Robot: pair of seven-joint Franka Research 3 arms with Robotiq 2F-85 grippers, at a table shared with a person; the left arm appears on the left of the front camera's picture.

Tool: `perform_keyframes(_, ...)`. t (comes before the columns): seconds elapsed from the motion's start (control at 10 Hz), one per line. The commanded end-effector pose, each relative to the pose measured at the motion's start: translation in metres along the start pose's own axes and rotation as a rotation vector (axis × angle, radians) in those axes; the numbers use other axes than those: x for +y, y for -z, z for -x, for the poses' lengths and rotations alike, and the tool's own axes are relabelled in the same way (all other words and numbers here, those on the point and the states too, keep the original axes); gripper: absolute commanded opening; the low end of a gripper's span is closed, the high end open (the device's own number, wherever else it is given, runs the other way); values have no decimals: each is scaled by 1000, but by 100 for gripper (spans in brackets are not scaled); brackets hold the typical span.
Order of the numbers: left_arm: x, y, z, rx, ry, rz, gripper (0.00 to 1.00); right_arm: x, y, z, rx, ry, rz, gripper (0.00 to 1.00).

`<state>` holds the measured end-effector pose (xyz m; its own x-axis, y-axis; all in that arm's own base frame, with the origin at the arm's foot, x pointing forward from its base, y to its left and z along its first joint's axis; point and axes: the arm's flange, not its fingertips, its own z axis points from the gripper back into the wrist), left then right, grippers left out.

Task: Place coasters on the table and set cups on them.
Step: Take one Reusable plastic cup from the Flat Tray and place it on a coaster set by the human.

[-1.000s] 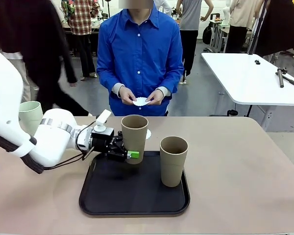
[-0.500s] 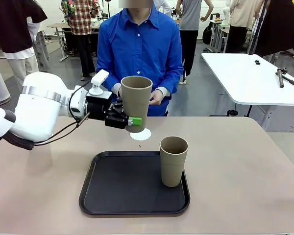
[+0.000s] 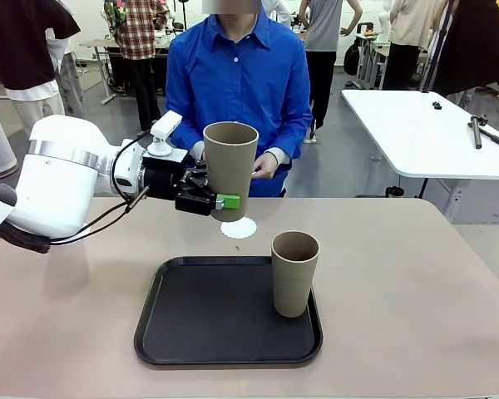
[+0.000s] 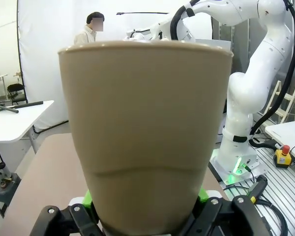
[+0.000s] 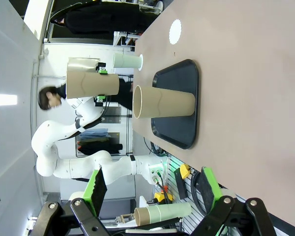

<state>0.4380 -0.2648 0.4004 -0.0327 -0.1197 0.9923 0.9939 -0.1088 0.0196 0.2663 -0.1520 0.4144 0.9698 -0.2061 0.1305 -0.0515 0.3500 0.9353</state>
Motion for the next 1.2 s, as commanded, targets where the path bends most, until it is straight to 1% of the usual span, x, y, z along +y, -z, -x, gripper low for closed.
perform_keyframes(0.0,5,2,-1,-4,3,2,0,0,0,1,-5,-8,-15,100)
perform_keyframes(0.1,0,0,0,0,0,0,81,0,0,1,-5,-8,-15,100)
perform_keyframes(0.2,44,-2,8,-3,-51,-41,81,0,0,1,-5,-8,-15,100)
perform_keyframes(0.3,86,-5,19,-18,-70,-64,81,0,0,1,-5,-8,-15,100)
perform_keyframes(0.4,114,-6,28,-31,-102,-90,81,0,0,1,-5,-8,-15,100)
perform_keyframes(0.5,140,-7,37,-58,-108,-80,81,0,0,1,-5,-8,-15,100)
perform_keyframes(0.6,161,-5,49,-53,-119,-74,81,0,0,1,-5,-8,-15,100)
perform_keyframes(0.7,178,-2,61,-49,-118,-43,81,0,0,1,-5,-8,-15,100)
perform_keyframes(0.8,187,-2,72,-42,-118,-8,81,0,0,1,-5,-8,-15,100)
perform_keyframes(0.9,193,-4,83,-21,-118,24,81,0,0,1,-5,-8,-15,100)
perform_keyframes(1.1,192,-9,97,-14,-95,70,81,0,0,1,-5,-8,-15,100)
